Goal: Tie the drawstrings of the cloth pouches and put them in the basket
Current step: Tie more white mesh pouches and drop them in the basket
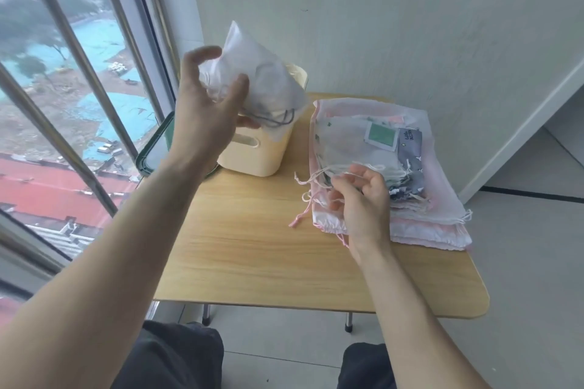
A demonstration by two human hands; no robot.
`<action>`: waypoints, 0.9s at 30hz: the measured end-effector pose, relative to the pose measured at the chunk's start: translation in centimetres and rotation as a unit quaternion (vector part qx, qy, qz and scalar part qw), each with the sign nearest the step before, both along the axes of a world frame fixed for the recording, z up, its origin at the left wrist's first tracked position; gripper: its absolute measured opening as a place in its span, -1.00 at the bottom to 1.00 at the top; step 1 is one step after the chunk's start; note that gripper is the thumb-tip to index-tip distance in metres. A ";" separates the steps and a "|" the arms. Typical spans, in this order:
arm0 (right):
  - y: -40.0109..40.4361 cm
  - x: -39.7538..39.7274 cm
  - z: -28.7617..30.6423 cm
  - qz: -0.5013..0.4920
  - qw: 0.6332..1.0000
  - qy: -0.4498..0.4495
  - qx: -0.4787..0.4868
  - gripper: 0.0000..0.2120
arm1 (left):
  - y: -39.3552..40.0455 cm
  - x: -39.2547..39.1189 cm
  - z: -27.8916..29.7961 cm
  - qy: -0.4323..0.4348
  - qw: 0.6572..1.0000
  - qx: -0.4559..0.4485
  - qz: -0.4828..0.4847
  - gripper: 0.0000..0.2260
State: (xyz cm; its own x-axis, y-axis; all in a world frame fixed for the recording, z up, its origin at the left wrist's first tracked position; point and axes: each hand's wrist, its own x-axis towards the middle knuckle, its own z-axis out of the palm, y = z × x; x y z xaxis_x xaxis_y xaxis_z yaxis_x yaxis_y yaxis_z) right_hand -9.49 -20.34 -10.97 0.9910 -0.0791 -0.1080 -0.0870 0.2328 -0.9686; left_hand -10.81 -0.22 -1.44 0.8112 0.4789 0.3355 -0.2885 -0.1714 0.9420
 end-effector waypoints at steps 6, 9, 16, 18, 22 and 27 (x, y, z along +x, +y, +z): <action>-0.2 0.0 -0.3 0.038 0.999 0.017 -0.019 -0.70 | 1.7 8.6 1.7 0.103 0.988 -0.112 0.033 -0.75; -0.1 0.1 -0.1 0.048 0.998 0.013 -0.029 -0.69 | 1.9 12.4 0.8 0.220 0.970 -0.099 0.019 -0.80; 0.3 0.2 -0.2 0.087 0.995 0.001 -0.050 -0.73 | 2.2 16.6 -1.5 0.406 0.912 0.048 -0.017 -0.83; 0.2 0.4 -0.3 0.101 0.992 -0.010 -0.071 -0.75 | 2.2 16.8 -1.6 0.474 0.844 0.248 -0.031 -0.75; 0.3 0.5 -0.6 0.132 0.983 -0.033 -0.122 -0.75 | 2.3 17.6 -1.2 0.511 0.661 0.547 -0.046 -0.45; 0.7 0.6 -1.6 0.147 0.971 -0.039 -0.184 -0.75 | 2.5 19.5 -1.6 0.445 0.606 0.654 0.081 -0.23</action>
State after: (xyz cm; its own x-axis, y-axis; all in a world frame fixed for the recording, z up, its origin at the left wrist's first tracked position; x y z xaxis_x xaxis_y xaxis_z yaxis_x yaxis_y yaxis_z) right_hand -8.86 -19.68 -12.54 0.9806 0.1898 -0.0489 -0.0193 -0.1543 -0.9878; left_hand 8.66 2.29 -2.99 0.9276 0.3728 -0.0230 0.3543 -0.8978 -0.2617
